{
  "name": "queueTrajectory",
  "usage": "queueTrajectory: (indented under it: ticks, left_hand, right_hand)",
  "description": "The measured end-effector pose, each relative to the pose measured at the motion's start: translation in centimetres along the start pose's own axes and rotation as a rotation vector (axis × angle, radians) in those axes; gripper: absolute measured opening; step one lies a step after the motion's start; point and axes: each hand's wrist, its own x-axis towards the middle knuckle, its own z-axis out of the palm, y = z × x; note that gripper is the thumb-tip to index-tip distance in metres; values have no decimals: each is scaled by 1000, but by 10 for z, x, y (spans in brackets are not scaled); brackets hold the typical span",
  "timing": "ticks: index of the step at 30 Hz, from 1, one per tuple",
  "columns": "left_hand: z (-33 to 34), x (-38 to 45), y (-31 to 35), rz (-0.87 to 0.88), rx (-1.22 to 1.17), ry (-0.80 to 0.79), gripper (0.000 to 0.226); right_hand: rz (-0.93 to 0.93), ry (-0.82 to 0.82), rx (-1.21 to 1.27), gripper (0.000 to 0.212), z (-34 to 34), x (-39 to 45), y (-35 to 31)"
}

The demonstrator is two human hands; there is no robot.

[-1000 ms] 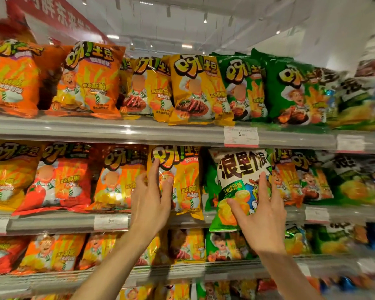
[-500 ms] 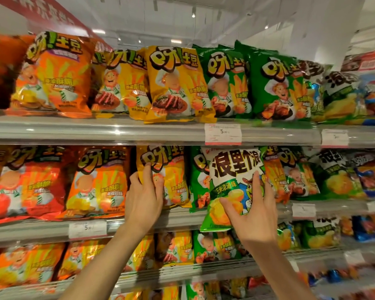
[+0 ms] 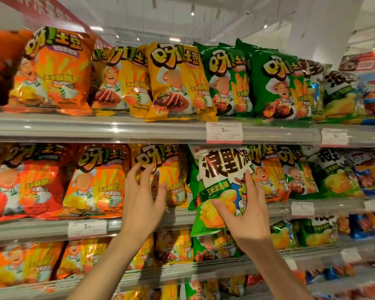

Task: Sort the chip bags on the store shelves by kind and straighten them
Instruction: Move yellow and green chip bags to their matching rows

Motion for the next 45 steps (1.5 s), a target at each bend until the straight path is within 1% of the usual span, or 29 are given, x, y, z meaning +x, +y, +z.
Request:
queueTrajectory:
  ticks: [1, 2, 5, 6, 8, 9, 10, 12, 14, 17, 20, 23, 24, 27, 29, 31, 33, 34, 35, 36, 37, 38, 39, 40, 41, 42, 45]
  left_hand:
    - [-2, -3, 5, 4, -36, -5, 50]
    - [-5, -4, 11, -31, -101, -57, 50]
    - [-15, -5, 30, -263, -418, -324, 64]
    - [-16, -4, 34, -323, -495, -378, 60]
    - [-18, -6, 38, -361, -589, -407, 31]
    - [-21, -8, 39, -376, -637, -407, 26]
    - [-22, -9, 34, -403, -685, -396, 28]
    - [-24, -13, 22, -417, -750, -356, 42]
    - [-28, -18, 14, -432, -788, -321, 46]
    - [-34, -26, 11, -426, -785, -288, 43]
    - [-34, -32, 14, -417, -811, -326, 46]
    - [-28, -38, 19, -430, -791, -348, 65]
    - [-25, -39, 22, -430, -774, -348, 74]
    - [-16, -44, 41, -391, -732, -334, 99]
    - [-5, -46, 58, -411, -703, -331, 107]
    - [6, -49, 72, -403, -699, -348, 100]
    - [26, -52, 102, -394, -692, -356, 79]
    - [41, -53, 116, -382, -686, -354, 64]
    - [56, -55, 130, -381, -680, -347, 51]
    - [70, -56, 146, -398, -667, -331, 45]
    - [84, -58, 161, -405, -650, -319, 52]
    - [100, -60, 173, -405, -629, -311, 71]
    - [119, -63, 184, -428, -597, -317, 88]
    - [135, -65, 198, -447, -577, -316, 96]
    - [150, -68, 213, -455, -588, -317, 96]
    - [164, -70, 231, -469, -606, -316, 88]
    - [204, -76, 277, -467, -600, -305, 58]
  right_hand:
    - [-17, -15, 19, 103, 1, -2, -2]
    - [-34, -28, 34, 103, 3, -5, -4]
    - [-77, -87, 65, 103, 12, -13, -11]
    - [-89, -109, 59, 103, 16, -16, -15]
    - [-114, -150, 50, 103, 22, -22, -22]
    - [-122, -170, 53, 103, 26, -25, -26]
    - [-130, -191, 57, 104, 28, -28, -28]
    - [-137, -239, 63, 105, 32, -33, -33]
    - [-119, -288, 70, 103, 30, -37, -37]
    - [-86, -321, 178, 95, 27, -33, -36]
    - [7, -361, 296, 94, 20, -22, -27]
    - [81, -430, 360, 87, 5, -14, -21]
    - [110, -449, 377, 89, -1, -12, -17]
    - [157, -461, 373, 112, -16, -4, 3]
    - [148, -442, 382, 110, -30, 2, 17]
    - [153, -437, 393, 107, -43, 10, 29]
    - [126, -446, 416, 103, -66, 19, 47]
    - [107, -455, 432, 97, -78, 26, 59]
    - [97, -462, 434, 87, -91, 34, 75]
    - [88, -474, 426, 74, -104, 41, 90]
    - [73, -487, 419, 67, -117, 49, 105]
    - [65, -491, 423, 67, -129, 58, 124]
    - [78, -494, 429, 74, -144, 67, 142]
    - [90, -495, 429, 84, -158, 75, 158]
    - [97, -504, 428, 90, -172, 83, 174]
    - [101, -512, 435, 91, -187, 89, 186]
    - [112, -539, 441, 77, -229, 101, 218]
